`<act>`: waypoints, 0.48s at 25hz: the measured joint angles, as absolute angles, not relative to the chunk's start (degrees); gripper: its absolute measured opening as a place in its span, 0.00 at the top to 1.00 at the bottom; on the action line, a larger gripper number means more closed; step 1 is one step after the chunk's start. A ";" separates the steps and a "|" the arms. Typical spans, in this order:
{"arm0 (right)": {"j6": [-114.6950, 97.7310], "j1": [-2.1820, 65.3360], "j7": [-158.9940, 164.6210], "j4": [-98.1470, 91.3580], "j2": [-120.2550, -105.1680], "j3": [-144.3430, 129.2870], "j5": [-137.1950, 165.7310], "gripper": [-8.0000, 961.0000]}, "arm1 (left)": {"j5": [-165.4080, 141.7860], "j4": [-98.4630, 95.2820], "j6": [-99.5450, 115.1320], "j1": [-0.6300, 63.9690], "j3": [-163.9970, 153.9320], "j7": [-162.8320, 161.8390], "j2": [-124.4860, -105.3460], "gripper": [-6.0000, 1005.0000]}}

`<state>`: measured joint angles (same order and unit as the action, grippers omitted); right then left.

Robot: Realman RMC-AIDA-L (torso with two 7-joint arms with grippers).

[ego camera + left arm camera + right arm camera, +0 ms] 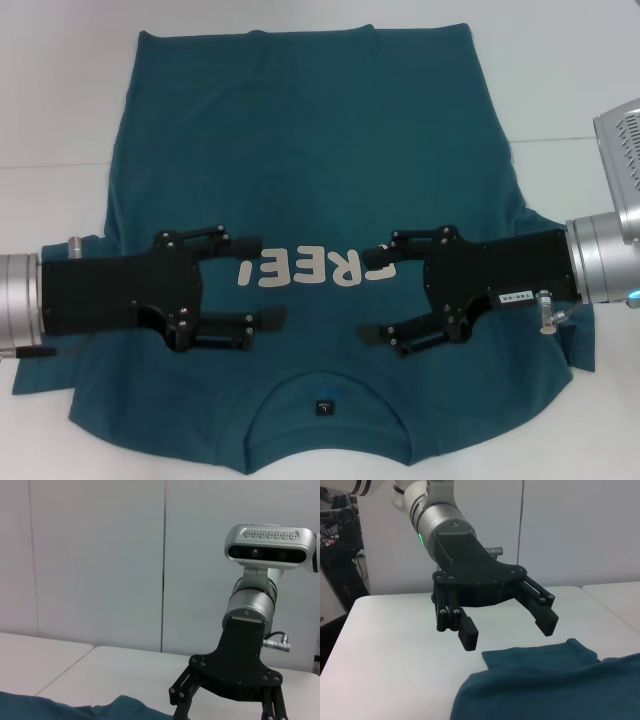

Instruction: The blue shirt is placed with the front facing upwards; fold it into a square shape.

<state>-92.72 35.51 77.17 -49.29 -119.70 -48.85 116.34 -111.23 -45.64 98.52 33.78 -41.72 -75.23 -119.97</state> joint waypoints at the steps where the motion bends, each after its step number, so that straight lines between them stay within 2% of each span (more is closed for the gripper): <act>1: -92.72 35.51 77.17 -49.29 -119.70 -48.86 116.33 0.03 | -111.18 -45.61 98.53 33.78 -41.58 -75.21 -119.97 0.13; 12: -87.07 35.37 79.80 -49.77 -119.53 -48.29 116.28 0.03 | -111.20 -45.22 97.53 33.77 -41.48 -75.30 -120.00 0.13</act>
<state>-87.07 35.37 79.80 -49.77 -119.53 -48.29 116.28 -111.20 -45.22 97.53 33.77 -41.48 -75.30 -120.00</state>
